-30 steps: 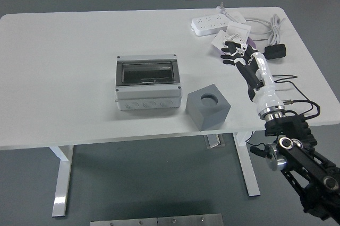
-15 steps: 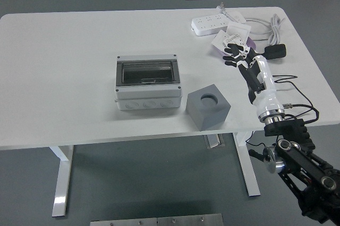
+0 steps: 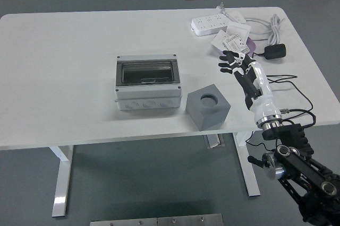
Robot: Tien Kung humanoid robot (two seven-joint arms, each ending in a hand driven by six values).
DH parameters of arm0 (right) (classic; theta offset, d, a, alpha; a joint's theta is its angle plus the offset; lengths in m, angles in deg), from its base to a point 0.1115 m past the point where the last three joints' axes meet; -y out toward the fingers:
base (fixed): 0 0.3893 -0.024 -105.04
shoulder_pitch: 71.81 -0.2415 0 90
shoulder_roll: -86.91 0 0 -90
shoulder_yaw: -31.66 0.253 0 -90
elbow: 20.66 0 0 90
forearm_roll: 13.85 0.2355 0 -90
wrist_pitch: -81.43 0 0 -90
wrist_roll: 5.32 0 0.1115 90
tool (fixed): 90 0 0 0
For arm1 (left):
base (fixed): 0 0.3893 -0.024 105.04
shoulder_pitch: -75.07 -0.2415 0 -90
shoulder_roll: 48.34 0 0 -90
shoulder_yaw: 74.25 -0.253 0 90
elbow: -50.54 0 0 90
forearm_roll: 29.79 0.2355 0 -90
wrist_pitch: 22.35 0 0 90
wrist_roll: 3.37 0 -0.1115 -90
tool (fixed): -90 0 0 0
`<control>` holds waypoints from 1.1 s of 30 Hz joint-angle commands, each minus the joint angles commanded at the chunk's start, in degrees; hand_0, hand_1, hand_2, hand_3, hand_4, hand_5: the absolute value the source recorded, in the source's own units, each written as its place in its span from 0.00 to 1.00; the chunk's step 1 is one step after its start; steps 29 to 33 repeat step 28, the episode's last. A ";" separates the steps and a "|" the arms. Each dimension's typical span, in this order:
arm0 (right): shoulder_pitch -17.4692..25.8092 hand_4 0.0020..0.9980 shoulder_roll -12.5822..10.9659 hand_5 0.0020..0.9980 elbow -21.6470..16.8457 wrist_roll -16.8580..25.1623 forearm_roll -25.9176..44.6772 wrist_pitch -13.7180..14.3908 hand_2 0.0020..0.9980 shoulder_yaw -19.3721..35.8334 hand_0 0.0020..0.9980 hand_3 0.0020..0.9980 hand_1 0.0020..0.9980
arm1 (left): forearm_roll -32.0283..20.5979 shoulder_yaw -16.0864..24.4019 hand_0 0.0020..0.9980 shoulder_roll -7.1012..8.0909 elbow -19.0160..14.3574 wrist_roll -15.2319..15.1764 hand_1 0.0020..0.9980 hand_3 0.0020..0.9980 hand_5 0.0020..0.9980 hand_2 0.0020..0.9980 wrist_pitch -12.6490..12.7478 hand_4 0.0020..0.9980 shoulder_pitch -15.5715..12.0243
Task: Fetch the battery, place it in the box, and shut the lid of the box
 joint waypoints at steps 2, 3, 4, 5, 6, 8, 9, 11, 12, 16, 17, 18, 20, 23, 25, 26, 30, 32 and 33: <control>-1.00 0.73 0.09 0.58 -0.41 -0.21 -0.21 0.20 0.63 -1.08 0.60 0.64 0.59 | -0.24 -0.15 0.67 0.06 0.00 -0.07 0.75 0.81 0.27 0.71 0.02 0.66 0.08; -1.48 0.73 0.02 0.58 -0.92 -0.39 -0.47 0.29 0.63 -1.98 0.60 0.64 0.59 | -0.40 -0.25 0.67 0.10 0.00 -0.12 0.75 0.81 0.27 0.71 0.03 0.66 0.14; -1.63 0.73 -0.03 0.58 -1.29 -0.53 -0.72 0.31 0.63 -2.50 0.60 0.64 0.59 | -0.42 -0.26 0.67 0.11 0.00 -0.13 0.75 0.81 0.27 0.71 0.03 0.66 0.18; -1.68 0.73 -0.11 0.58 -1.85 -0.74 -1.17 0.31 0.63 -3.12 0.60 0.64 0.59 | -0.48 -0.29 0.67 0.12 0.00 -0.14 0.75 0.81 0.27 0.71 0.03 0.66 0.22; -1.61 0.73 -0.16 0.58 -2.32 -0.91 -1.59 0.33 0.63 -3.54 0.60 0.64 0.59 | -0.55 -0.32 0.67 0.12 0.00 -0.15 0.74 0.81 0.28 0.71 0.03 0.66 0.24; -0.91 0.73 -0.27 0.58 -3.51 -1.12 -2.39 0.47 0.63 -4.09 0.60 0.64 0.59 | -0.64 -0.33 0.67 0.08 0.00 -0.15 0.74 0.81 0.28 0.71 0.03 0.66 0.22; -0.52 0.73 -0.33 0.58 -3.92 -1.12 -2.54 0.54 0.63 -4.24 0.60 0.64 0.59 | -0.66 -0.32 0.67 0.07 0.00 -0.13 0.74 0.81 0.28 0.71 0.02 0.66 0.19; 0.03 0.73 -0.44 0.58 -4.19 -1.06 -2.41 0.60 0.63 -4.52 0.60 0.64 0.59 | -0.61 -0.22 0.67 0.07 0.00 -0.09 0.74 0.81 0.28 0.71 0.02 0.66 0.14; 0.15 0.73 -0.49 0.59 -4.10 -1.04 -2.25 0.61 0.63 -4.66 0.60 0.64 0.59 | -0.64 -0.22 0.67 0.08 0.00 -0.07 0.75 0.81 0.28 0.71 0.01 0.66 0.13; -0.93 0.73 -0.05 0.59 -2.65 -1.17 -1.16 0.21 0.63 -5.31 0.60 0.64 0.59 | -0.84 -0.38 0.67 0.16 0.00 -0.12 0.75 0.81 0.28 0.71 -0.01 0.66 0.15; -1.34 0.73 0.13 0.59 -2.23 -1.24 -0.99 0.10 0.63 -5.46 0.60 0.64 0.59 | -0.86 -0.40 0.67 0.18 0.00 -0.12 0.75 0.81 0.28 0.71 -0.01 0.66 0.16; -2.03 0.73 0.46 0.59 -1.48 -1.34 -0.72 -0.10 0.62 -5.75 0.60 0.64 0.59 | -0.95 -0.52 0.67 0.19 0.00 -0.14 0.74 0.81 0.28 0.71 -0.02 0.66 0.19; -3.24 0.73 1.15 0.59 -0.13 -1.47 -0.28 -0.38 0.62 -6.35 0.60 0.64 0.59 | -1.18 -0.74 0.67 0.23 0.00 -0.20 0.74 0.81 0.28 0.71 -0.02 0.66 0.30; -3.66 0.73 1.70 0.59 0.54 -1.47 -0.01 -0.56 0.62 -6.91 0.60 0.64 0.59 | -1.79 -1.22 0.67 0.30 0.00 -0.38 0.74 0.81 0.28 0.71 -0.02 0.66 0.45; -3.20 0.73 1.67 0.59 0.49 -1.49 0.00 -0.68 0.63 -7.15 0.60 0.64 0.59 | -2.00 -1.36 0.67 0.29 0.00 -0.43 0.74 0.81 0.28 0.71 -0.01 0.66 0.48; -2.90 0.73 1.56 0.59 0.48 -1.50 0.03 -0.73 0.63 -7.21 0.60 0.64 0.59 | -1.97 -1.31 0.67 0.27 0.00 -0.41 0.74 0.81 0.28 0.71 -0.02 0.66 0.47; -2.20 0.73 1.27 0.59 0.55 -1.46 0.27 -0.82 0.63 -7.19 0.60 0.64 0.59 | -1.79 -1.12 0.67 0.21 0.00 -0.30 0.74 0.81 0.28 0.71 -0.03 0.66 0.40; -2.20 0.73 1.27 0.59 0.55 -1.46 0.27 -0.82 0.63 -7.19 0.60 0.64 0.59 | -1.79 -1.12 0.67 0.21 0.00 -0.30 0.74 0.81 0.28 0.71 -0.03 0.66 0.40; -2.20 0.73 1.27 0.59 0.55 -1.46 0.27 -0.82 0.63 -7.19 0.60 0.64 0.59 | -1.79 -1.12 0.67 0.21 0.00 -0.30 0.74 0.81 0.28 0.71 -0.03 0.66 0.40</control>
